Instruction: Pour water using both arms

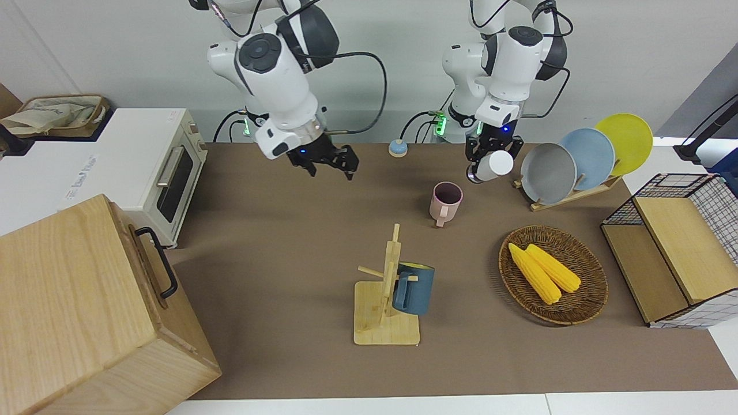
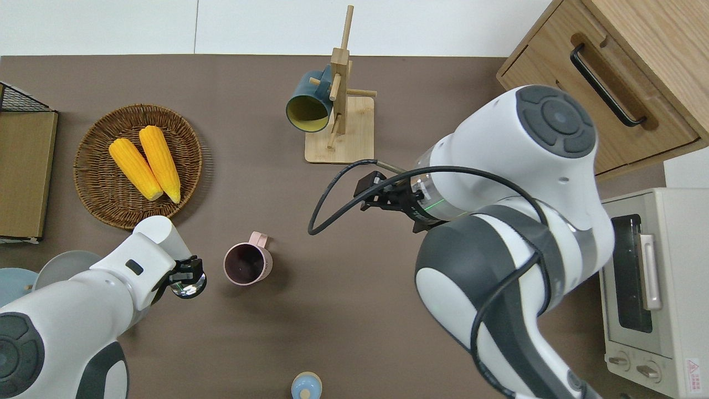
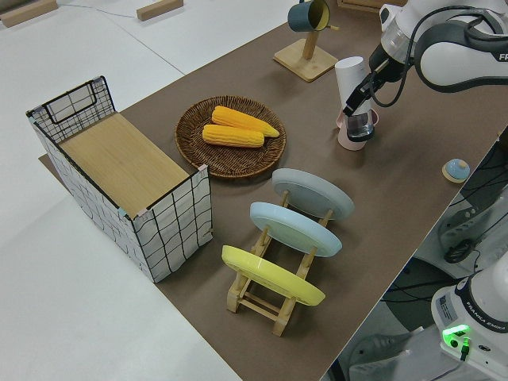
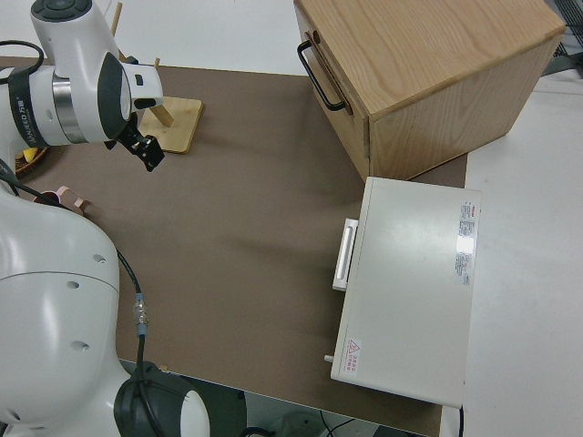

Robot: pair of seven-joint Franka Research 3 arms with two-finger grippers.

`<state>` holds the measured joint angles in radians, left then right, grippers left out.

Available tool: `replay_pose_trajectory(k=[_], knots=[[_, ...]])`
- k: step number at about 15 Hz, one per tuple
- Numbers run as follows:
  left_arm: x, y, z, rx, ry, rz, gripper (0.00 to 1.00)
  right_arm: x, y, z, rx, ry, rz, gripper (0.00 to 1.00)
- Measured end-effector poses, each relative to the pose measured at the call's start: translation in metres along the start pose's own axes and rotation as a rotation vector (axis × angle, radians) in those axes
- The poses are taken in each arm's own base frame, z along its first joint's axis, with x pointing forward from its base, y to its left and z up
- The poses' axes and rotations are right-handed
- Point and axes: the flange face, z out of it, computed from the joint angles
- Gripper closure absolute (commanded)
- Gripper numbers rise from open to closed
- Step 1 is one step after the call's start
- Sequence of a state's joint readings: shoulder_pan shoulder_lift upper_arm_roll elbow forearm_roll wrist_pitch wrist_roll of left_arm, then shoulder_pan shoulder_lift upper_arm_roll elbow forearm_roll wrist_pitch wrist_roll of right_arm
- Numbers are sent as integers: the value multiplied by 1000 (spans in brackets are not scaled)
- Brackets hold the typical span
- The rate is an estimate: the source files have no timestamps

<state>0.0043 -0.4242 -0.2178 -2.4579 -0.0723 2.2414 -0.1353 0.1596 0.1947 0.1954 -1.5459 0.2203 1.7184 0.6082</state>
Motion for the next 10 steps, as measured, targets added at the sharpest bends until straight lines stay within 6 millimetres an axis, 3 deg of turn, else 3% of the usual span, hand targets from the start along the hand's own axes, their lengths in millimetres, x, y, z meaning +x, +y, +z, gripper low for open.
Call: replay_pose_trajectory(k=[4,10], knots=[[-19,16,3,-27,-47,13,1000,29,77,-27,-81,62,-152,9],[-52,57,22,-32,-100,31,1000,50,169,-65,-244,130,-283,9]])
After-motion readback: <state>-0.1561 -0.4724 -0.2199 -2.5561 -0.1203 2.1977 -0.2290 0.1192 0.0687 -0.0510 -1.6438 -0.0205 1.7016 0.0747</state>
